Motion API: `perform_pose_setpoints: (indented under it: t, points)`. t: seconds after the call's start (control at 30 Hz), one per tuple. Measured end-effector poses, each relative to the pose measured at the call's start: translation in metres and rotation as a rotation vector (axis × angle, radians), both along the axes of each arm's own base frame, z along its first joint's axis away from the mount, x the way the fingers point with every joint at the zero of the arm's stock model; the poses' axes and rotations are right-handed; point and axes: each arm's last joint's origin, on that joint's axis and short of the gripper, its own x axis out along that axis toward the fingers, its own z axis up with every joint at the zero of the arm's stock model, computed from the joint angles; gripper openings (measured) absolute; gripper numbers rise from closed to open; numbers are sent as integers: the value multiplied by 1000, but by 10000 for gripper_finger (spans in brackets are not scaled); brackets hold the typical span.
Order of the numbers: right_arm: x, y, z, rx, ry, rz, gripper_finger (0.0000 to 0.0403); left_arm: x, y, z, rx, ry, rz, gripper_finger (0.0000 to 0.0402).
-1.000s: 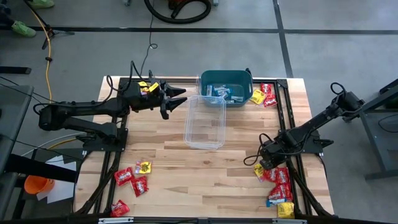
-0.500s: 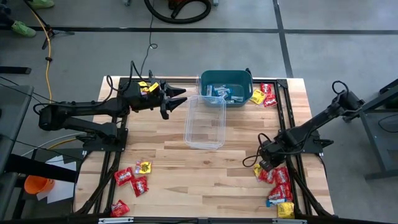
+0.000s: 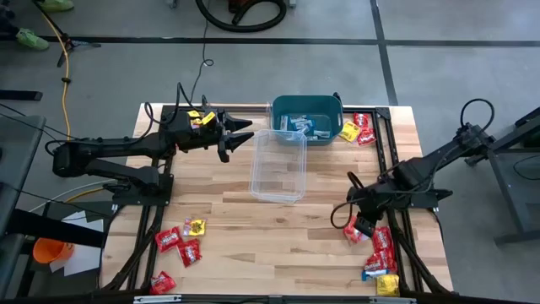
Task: Sort candy
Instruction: Put the red candy into the transparent bin
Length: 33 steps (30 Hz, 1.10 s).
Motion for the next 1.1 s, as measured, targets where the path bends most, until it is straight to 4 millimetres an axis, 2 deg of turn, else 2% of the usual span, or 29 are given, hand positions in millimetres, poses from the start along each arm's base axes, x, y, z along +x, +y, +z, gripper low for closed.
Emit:
perform_pose_setpoints:
  t: [0.1, 0.2, 0.37, 0.5, 0.63, 0.8, 0.93, 1.03, 1.1]
  points:
    - [5, -3, 21, -23, -109, 6, 0, 0, 0, 0, 0, 0, 0, 209]
    - [6, -7, 24, -69, -123, -24, 0, 0, 0, 0, -14, -4, -2, 209]
    - [3, -9, -1, -87, -22, -83, 0, 0, 0, 0, -24, -6, -3, 209]
    - [-2, -11, -30, -79, 125, -218, 11, 0, 0, 0, -25, -6, -3, 209]
    - [-8, -11, -60, -64, 232, -336, 63, 0, 0, 0, -26, -6, -3, 209]
    - [-17, -8, -90, -42, 320, -444, 164, 0, 0, 0, -27, -6, -3, 209]
    - [-32, -8, -111, -51, 456, -555, 237, 0, 0, 0, -29, -7, -3, 209]
    - [-41, -5, -123, -54, 528, -658, 265, 0, 0, 0, -29, -7, -3, 209]
    - [-44, -3, -130, -45, 512, -729, 271, 0, 0, 0, -29, -7, -3, 209]
